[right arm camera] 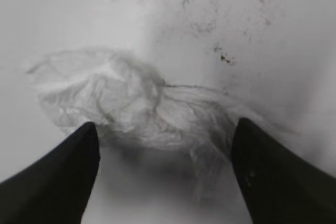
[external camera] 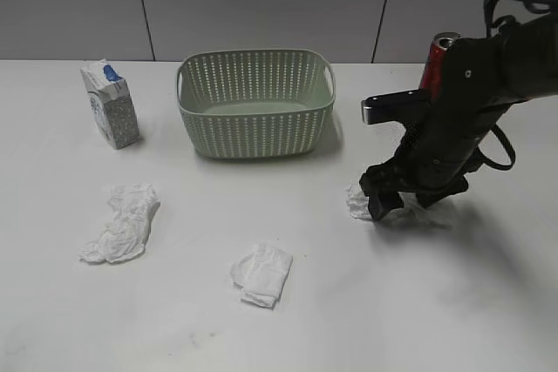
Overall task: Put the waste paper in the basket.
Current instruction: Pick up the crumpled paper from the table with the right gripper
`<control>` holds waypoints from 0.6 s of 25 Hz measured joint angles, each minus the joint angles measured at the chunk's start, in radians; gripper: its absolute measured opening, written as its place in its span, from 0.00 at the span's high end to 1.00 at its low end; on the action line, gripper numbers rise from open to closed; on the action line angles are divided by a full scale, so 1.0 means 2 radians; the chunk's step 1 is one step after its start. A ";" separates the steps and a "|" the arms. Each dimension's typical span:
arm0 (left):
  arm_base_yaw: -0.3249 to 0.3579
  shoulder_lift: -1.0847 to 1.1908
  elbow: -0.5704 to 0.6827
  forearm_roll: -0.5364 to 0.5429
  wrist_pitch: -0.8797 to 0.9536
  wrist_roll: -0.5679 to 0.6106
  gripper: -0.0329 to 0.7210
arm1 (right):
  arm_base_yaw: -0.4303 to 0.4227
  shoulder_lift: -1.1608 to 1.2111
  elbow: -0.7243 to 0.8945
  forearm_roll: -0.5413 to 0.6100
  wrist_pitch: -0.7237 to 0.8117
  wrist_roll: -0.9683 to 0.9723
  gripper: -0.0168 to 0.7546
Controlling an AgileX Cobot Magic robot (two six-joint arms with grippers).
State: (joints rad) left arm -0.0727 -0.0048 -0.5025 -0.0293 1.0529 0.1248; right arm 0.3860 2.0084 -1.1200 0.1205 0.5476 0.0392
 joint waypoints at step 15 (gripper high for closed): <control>0.000 0.000 0.000 0.000 0.000 0.000 0.17 | 0.000 0.020 -0.015 -0.008 -0.015 0.012 0.95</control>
State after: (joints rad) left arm -0.0727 -0.0048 -0.5025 -0.0302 1.0529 0.1240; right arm 0.3869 2.0481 -1.1510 0.1045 0.5171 0.0640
